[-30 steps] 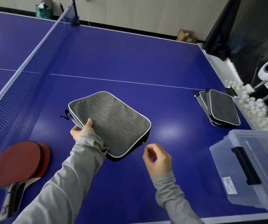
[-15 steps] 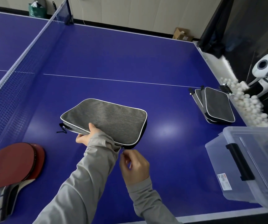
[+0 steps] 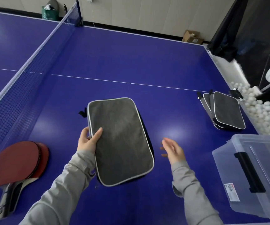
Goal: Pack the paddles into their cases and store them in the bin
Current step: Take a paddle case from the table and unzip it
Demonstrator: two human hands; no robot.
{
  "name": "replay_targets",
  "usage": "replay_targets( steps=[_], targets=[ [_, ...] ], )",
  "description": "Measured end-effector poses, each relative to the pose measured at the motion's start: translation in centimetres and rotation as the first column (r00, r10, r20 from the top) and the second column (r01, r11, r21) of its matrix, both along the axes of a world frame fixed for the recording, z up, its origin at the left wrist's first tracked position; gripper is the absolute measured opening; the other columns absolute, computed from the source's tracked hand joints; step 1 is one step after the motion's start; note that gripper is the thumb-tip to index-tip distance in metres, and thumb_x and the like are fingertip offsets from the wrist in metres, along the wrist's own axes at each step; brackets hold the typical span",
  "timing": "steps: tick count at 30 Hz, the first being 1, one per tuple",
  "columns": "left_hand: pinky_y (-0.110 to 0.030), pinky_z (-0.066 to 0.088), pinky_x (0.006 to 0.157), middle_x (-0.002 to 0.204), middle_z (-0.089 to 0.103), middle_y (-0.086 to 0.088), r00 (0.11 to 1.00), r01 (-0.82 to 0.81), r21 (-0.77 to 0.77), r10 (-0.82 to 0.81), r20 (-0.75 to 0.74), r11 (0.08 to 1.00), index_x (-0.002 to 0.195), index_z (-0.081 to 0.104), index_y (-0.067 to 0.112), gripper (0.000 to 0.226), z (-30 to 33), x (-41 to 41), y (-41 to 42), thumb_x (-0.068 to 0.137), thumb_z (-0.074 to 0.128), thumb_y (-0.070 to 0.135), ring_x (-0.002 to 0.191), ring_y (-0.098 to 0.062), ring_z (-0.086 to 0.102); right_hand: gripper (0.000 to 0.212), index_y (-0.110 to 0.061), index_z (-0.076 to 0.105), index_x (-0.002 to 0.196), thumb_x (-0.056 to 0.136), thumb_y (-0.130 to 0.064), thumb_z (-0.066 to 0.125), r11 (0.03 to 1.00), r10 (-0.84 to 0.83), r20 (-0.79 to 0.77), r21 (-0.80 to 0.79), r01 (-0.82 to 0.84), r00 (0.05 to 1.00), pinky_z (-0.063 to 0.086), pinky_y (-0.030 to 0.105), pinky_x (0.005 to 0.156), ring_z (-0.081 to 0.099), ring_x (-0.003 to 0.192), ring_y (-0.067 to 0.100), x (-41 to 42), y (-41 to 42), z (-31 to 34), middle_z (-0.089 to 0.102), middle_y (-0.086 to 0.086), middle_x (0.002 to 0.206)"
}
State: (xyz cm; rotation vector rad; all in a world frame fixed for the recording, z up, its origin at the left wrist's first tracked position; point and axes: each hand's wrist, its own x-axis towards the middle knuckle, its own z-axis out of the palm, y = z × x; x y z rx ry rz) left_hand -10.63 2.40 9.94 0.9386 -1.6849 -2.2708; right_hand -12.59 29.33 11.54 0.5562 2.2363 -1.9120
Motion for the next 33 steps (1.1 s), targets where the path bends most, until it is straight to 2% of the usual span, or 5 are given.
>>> replay_targets(
  steps=[10, 14, 18, 25, 33],
  targets=[
    [-0.035, 0.053, 0.078, 0.097, 0.07, -0.004, 0.974, 0.195, -0.081, -0.183, 0.136, 0.977, 0.122, 0.054, 0.013, 0.057, -1.8, 1.1, 2.1, 0.072, 0.077, 0.032, 0.085, -0.019, 0.065, 0.021, -0.008, 0.066, 0.1, 0.092, -0.011, 0.046, 0.812, 0.203, 0.121, -0.575, -0.098, 0.972, 0.056, 0.025, 0.069, 0.068, 0.083, 0.017, 1.3, -1.5, -1.8, 0.073, 0.005, 0.09],
    [-0.04, 0.031, 0.112, 0.143, 0.035, -0.002, 0.971, 0.189, -0.3, -0.131, 0.2, 0.935, 0.144, 0.027, 0.017, 0.077, -0.6, 1.3, 5.1, 0.081, 0.07, 0.027, 0.13, -0.018, 0.037, 0.012, -0.007, 0.058, 0.086, 0.092, -0.003, 0.048, 0.947, 0.235, -0.06, -0.211, -0.243, 0.97, 0.045, 0.03, 0.074, 0.054, 0.077, 0.018, 1.4, -2.3, -1.0, 0.059, 0.012, 0.083],
    [-0.018, 0.036, 0.1, 0.133, 0.042, 0.011, 0.932, 0.355, -0.06, -0.348, 0.104, 0.933, 0.134, 0.035, 0.035, 0.052, 1.4, 2.0, 10.5, 0.088, 0.059, 0.032, 0.114, 0.003, 0.048, 0.01, -0.011, 0.056, 0.082, 0.09, -0.017, 0.057, 0.928, 0.344, -0.197, 0.221, -0.301, 0.918, 0.045, 0.028, 0.062, 0.05, 0.062, 0.011, 2.5, -3.5, -0.8, 0.061, 0.01, 0.071],
    [-0.028, 0.048, 0.093, 0.099, 0.066, -0.002, 0.945, 0.307, 0.051, -0.311, 0.105, 0.95, 0.134, 0.048, 0.025, 0.046, 1.6, 2.1, 12.9, 0.09, 0.06, 0.02, 0.091, -0.013, 0.065, 0.035, -0.04, 0.05, 0.067, 0.094, -0.018, 0.049, 0.896, 0.379, -0.229, 0.334, -0.293, 0.897, 0.038, 0.017, 0.053, 0.049, 0.054, 0.004, 3.8, -5.0, -1.4, 0.059, -0.019, 0.063],
    [-0.039, 0.05, 0.089, 0.099, 0.069, -0.006, 0.962, 0.225, -0.223, -0.18, 0.207, 0.949, 0.108, 0.064, 0.024, 0.033, 0.4, 2.5, 9.4, 0.076, 0.071, 0.027, 0.081, -0.02, 0.063, 0.014, 0.001, 0.061, 0.085, 0.091, -0.008, 0.052, 0.89, 0.307, -0.211, 0.41, -0.202, 0.928, 0.044, 0.036, 0.068, 0.052, 0.068, 0.019, 2.4, -2.4, -1.7, 0.061, 0.013, 0.072]
  ],
)
